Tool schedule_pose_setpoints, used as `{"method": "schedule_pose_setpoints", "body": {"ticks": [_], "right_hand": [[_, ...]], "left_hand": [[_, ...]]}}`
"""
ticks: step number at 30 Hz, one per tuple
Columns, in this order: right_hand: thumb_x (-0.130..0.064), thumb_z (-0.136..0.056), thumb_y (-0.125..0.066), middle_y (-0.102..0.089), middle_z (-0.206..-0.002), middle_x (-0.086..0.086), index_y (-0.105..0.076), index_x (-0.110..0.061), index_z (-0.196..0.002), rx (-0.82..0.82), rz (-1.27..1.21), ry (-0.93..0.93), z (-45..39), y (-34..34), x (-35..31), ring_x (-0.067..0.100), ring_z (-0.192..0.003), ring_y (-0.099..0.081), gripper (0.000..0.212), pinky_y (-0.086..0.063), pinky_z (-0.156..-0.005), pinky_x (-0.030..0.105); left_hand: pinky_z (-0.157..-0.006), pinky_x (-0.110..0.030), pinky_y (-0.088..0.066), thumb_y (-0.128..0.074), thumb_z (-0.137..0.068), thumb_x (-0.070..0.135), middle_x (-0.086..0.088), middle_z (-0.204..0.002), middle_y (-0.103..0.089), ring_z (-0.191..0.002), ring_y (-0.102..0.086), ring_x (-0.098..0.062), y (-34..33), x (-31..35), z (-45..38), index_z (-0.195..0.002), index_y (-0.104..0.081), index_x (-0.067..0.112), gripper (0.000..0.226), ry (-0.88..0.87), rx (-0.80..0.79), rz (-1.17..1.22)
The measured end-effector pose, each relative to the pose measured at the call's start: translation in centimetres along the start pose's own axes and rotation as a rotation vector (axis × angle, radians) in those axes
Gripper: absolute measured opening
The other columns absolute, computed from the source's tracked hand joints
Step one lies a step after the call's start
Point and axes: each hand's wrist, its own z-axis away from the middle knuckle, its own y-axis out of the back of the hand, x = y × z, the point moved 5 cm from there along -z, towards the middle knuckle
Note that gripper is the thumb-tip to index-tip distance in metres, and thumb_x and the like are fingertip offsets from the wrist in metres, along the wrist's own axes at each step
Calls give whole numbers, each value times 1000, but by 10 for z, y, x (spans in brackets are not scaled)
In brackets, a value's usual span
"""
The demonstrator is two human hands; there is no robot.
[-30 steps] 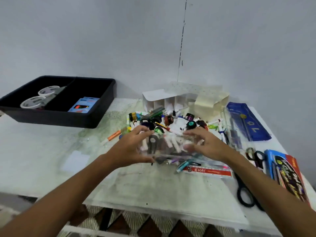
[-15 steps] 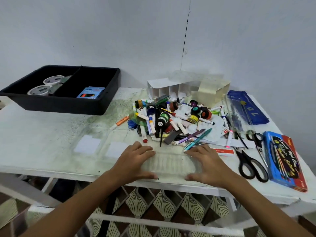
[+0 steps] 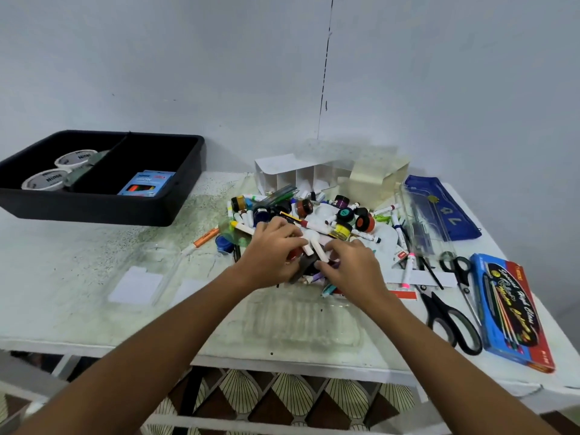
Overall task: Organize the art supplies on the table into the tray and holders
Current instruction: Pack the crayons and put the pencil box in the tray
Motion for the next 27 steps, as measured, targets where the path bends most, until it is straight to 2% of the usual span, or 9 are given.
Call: {"method": "schedule_pose_setpoints", "body": {"ticks": [3,8,11,14,17,21,23,25,27], "right_hand": [[-39,-84,-69,-69,-92,1,-67,-19,-104,-15,61,-57,-7,-11,4,24,-96,-54,29,-40,-76,36],[-26,-88,-62,-70,-87,2,-70,-18,-105,12,58,-107,-8,-17,11,26,-96,-53,21,-38,-77,36],[-20,-86,-62,-68,-81,6,-73,-14,-99,72,-33,-151,-9,-12,13,27,-90,-53,18,-44,-72,38],[-18,-85,-63,-69,-85,6,-74,-13,-100,116,-133,-196,-10,-8,16,25,-92,-55,19,-48,-74,39],[-20,-86,-64,-70,-91,4,-73,-12,-105,157,-194,-222,-10,-5,21,20,-94,-57,22,-47,-72,31],[-20,-88,-66,-70,-92,2,-73,-11,-104,225,-318,-213,-6,0,25,16,-90,-59,19,-49,-74,30],[-17,-88,-67,-68,-87,0,-73,-12,-98,271,-426,-214,-3,6,25,7,-81,-58,13,-47,-70,23],[-13,-87,-68,-65,-85,1,-72,-11,-92,324,-557,-221,-2,12,23,-1,-74,-55,6,-42,-66,11],[-11,-86,-70,-63,-86,4,-71,-10,-89,341,-681,-254,-2,16,22,-1,-72,-53,3,-43,-66,11]], "left_hand": [[-81,-45,-41,-61,-67,25,5,-105,-67,-105,-53,-25,-16,-9,-11,-102,-74,19,38,-5,-83,-3],[-84,-43,-36,-63,-72,24,6,-103,-69,-103,-56,-24,-25,-13,-17,-99,-75,20,29,-7,-99,0],[-87,-42,-34,-72,-74,21,5,-104,-68,-104,-56,-22,-25,-12,-22,-99,-75,19,25,-10,-101,18],[-85,-41,-35,-75,-74,21,3,-103,-69,-104,-56,-23,-24,-10,-27,-97,-74,17,23,-17,-125,14],[-80,-35,-29,-76,-74,20,1,-101,-68,-102,-57,-25,-22,-7,-31,-93,-73,16,20,-38,-137,9],[-76,-36,-34,-76,-75,21,0,-92,-69,-95,-59,-26,-19,-4,-35,-86,-71,16,14,-129,-79,-13],[-74,-37,-40,-68,-81,28,0,-93,-68,-94,-57,-23,-13,-3,-36,-86,-70,15,14,-152,-15,10],[-78,-32,-40,-61,-87,31,2,-95,-66,-95,-52,-17,-1,-3,-36,-90,-69,14,19,-102,53,122],[-78,-23,-39,-63,-89,26,6,-91,-64,-91,-50,-7,15,-5,-31,-93,-69,13,14,41,108,310]]}}
